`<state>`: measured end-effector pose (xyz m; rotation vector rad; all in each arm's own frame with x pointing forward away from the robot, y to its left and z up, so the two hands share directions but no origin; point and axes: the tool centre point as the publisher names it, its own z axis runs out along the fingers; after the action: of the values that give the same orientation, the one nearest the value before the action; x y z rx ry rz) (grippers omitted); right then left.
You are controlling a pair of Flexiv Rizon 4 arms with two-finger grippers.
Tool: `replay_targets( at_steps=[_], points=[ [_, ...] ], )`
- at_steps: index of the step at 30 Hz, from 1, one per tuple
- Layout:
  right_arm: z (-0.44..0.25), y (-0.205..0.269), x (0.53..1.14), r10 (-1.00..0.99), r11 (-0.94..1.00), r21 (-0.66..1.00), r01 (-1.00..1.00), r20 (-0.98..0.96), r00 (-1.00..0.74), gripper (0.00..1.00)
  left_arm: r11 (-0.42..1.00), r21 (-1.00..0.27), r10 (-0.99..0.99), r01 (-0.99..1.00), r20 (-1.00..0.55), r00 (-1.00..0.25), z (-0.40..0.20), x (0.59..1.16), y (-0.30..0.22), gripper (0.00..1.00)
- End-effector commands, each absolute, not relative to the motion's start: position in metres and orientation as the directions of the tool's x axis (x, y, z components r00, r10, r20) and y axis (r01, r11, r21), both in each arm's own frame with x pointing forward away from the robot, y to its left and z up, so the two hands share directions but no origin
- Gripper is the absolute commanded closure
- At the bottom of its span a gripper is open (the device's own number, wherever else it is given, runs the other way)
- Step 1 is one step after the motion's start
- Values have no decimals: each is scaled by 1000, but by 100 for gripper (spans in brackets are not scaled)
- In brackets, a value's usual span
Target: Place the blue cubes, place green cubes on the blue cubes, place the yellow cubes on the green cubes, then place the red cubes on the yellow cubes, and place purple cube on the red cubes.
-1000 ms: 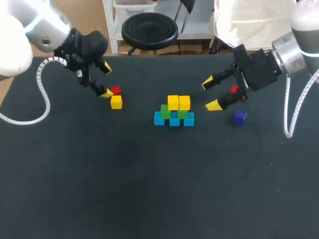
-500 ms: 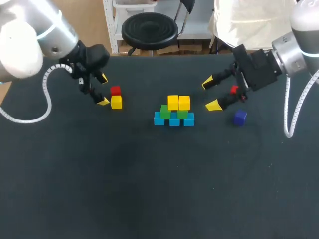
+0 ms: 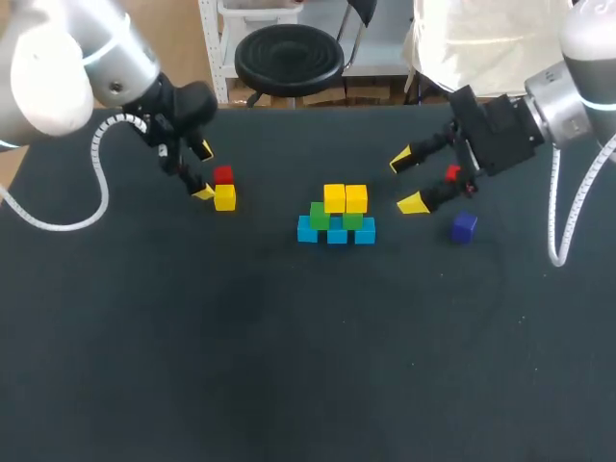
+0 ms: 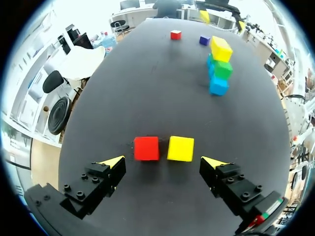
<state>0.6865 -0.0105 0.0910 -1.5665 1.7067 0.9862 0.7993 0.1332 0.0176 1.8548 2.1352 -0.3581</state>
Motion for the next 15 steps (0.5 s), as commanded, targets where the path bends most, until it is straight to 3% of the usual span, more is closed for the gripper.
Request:
replay_targets(
  at_steps=[1, 15],
  points=[
    [91, -11, 686, -536, 22, 117, -993, -837, -111, 0, 117, -37, 921, 992, -369, -123, 10, 819, 132, 0],
    [91, -11, 686, -536, 22, 117, -993, -837, -111, 0, 127, -52, 941, 991, -310, -137, 12, 797, 148, 0]
  ],
)
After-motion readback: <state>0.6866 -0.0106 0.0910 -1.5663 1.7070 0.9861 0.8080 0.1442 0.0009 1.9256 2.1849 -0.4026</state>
